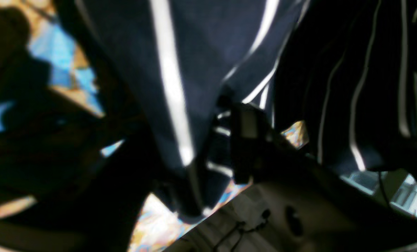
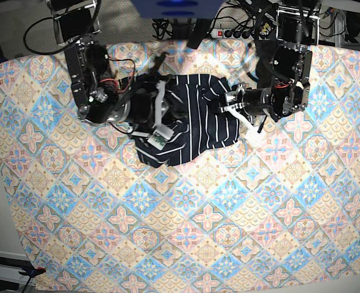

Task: Fold the T-shirt properly
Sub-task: 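Push both grippers inward, bunching the shirt toward its middle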

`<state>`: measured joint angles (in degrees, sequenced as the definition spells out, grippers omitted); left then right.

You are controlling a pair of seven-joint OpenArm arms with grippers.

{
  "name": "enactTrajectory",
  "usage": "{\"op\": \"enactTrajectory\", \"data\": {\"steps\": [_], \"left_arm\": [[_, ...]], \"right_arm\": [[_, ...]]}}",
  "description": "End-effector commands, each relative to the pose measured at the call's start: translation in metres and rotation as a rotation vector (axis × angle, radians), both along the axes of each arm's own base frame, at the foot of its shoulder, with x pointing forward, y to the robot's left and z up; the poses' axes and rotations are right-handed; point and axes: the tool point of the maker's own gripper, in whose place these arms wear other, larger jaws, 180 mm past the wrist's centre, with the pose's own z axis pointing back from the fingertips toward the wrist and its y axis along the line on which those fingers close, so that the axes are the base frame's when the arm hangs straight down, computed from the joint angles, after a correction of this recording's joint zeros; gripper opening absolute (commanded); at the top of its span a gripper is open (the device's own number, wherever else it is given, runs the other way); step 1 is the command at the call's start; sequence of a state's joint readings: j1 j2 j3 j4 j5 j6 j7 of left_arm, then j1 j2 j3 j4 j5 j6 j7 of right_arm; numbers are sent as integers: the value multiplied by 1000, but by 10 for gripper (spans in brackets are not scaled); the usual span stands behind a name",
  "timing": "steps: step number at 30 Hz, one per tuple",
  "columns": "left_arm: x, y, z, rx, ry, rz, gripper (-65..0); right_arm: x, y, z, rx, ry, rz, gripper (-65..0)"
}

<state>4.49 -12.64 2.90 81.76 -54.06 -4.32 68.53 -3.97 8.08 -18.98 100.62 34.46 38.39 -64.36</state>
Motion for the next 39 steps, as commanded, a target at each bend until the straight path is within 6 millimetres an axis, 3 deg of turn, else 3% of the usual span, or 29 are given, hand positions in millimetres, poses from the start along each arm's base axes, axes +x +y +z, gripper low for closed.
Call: {"op": "enactTrajectory", "data": {"steps": [1, 7, 14, 21, 23, 27, 31, 34, 39], "left_arm": [[2, 1, 5, -10, -13, 1, -371], [-3, 3, 2, -4, -3, 5, -278], [-2, 12, 2, 14, -7, 6, -277], [2, 39, 3, 33, -12, 76, -277], [2, 43, 3, 37, -13, 84, -277], [-3, 52, 2, 61, -5, 81, -277], [-4, 53, 1, 62, -2, 80, -277], [-4, 53, 1, 62, -2, 80, -277], [-2, 53, 1, 63, -9, 84, -277]], "right_arm": [[12, 10, 20, 56, -58, 8, -636], [26, 18, 31, 74, -92, 12, -635], [27, 44, 19, 29, -79, 116, -635], [0, 76, -1, -156, -168, 303, -635], [-2, 92, 1, -179, -206, 356, -635], [-9, 95, -18, -237, -182, 400, -635], [-1, 99, -21, -270, -206, 395, -631], [3, 99, -20, -275, -225, 384, -576], [7, 95, -18, -277, -232, 368, -420]]}}
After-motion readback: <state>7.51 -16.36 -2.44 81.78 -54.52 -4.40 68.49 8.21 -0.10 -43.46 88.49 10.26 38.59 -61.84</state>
